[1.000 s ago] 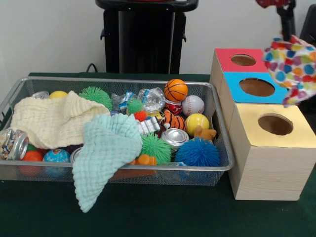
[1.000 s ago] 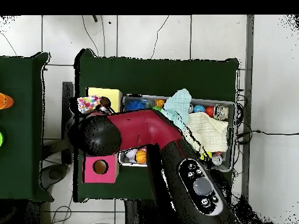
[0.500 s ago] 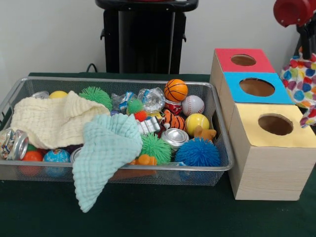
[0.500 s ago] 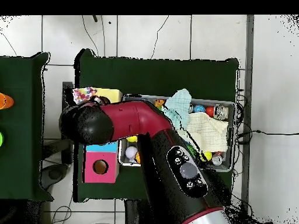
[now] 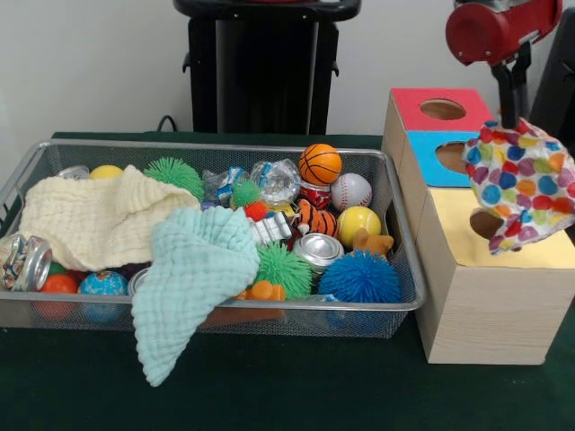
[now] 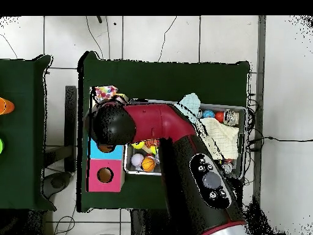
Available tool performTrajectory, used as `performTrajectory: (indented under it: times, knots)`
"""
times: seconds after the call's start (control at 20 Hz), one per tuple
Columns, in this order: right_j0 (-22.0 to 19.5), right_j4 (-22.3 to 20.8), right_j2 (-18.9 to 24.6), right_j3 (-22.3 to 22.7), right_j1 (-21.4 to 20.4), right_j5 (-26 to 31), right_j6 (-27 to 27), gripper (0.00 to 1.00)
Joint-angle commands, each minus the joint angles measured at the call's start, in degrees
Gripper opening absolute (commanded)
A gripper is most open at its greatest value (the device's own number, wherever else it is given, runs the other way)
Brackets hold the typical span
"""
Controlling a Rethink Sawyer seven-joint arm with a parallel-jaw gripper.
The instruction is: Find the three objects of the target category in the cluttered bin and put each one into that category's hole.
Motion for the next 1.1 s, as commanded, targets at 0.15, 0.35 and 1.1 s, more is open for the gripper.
performTrajectory:
  times: [0.15,0.35,1.1]
  knots:
    - [-0.6,-3.0,-5.4,-1.1,3.2,3.5,7.3,0.0]
    - [1.7,-3.6,-7.2,0.1,4.0,1.7,9.0,0.0]
    - [6.0,-0.4,-9.7,3.3,4.8,1.5,12.0,0.0]
